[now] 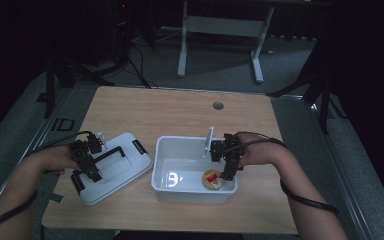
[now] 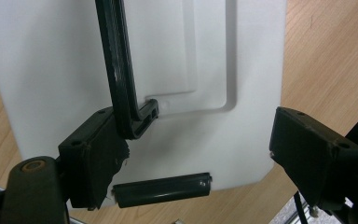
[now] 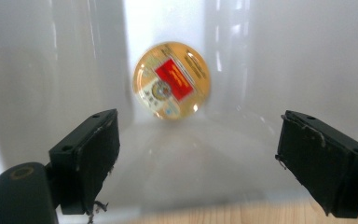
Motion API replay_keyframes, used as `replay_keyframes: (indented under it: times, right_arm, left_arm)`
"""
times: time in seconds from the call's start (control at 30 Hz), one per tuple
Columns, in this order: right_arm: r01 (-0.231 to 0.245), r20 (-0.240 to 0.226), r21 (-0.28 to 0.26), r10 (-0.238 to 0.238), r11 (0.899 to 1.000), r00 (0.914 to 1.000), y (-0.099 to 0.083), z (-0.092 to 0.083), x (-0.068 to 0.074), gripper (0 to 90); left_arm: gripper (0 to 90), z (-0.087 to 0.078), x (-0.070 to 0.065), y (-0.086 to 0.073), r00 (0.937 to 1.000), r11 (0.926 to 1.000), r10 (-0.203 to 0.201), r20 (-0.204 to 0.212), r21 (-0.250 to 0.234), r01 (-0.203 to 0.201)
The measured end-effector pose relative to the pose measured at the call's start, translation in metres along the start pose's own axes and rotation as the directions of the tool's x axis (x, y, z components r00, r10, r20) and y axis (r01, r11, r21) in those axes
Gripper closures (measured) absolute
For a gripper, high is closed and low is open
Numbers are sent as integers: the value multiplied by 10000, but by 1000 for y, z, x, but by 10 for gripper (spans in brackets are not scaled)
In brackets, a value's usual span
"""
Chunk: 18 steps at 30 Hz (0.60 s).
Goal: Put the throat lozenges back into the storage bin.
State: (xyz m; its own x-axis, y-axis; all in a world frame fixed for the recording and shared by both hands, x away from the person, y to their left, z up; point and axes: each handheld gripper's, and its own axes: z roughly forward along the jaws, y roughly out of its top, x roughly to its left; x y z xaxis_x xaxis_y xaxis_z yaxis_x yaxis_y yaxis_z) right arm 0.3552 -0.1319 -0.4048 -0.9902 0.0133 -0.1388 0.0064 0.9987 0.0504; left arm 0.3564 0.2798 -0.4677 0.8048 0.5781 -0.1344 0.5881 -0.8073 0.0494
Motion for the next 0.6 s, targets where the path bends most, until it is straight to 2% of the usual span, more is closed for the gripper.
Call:
replay_keyframes:
  times: [0.03, 0.1, 0.2, 0.27, 0.33, 0.4, 0.5, 0.6]
  right_arm:
    - [-415, 239, -111, 417, 9991, 9988, -11, -11, -1, 136]
    - [-488, 292, -392, 499, 9980, 9983, -20, -19, 0, 136]
    - [-519, 342, -360, 531, 9980, 9980, -34, -27, 4, 135]
    - [-712, 371, -470, 730, 9963, 9966, -44, -31, 5, 137]
    - [-882, 451, -497, 905, 9949, 9949, -54, -32, 7, 140]
    - [-1021, 336, -441, 1036, 9938, 9941, -64, -31, 9, 140]
    - [-1120, 246, -254, 1127, 9934, 9933, -78, -24, 10, 139]
    - [-1281, 124, -334, 1286, 9912, 9916, -88, -21, 10, 138]
  left_arm:
    - [176, 0, 0, 0, 10000, 10000, -10, 6, -9, 10]
    - [176, 0, 0, 0, 10000, 10000, 26, -41, 41, -26]
    - [176, 0, 0, 0, 10000, 10000, 14, -40, 36, -14]
    - [176, 0, 0, 0, 10000, 10000, -4, -18, 16, 4]
    - [176, 1, 2, -1, 9999, 9999, -120, 118, -84, 121]
    - [175, 2, 3, -2, 9998, 9998, -173, 52, -73, 173]
    - [176, 2, 3, -1, 9999, 9999, -100, 25, -30, 100]
    - [175, 1, 2, 0, 10000, 10000, -65, -34, -34, 65]
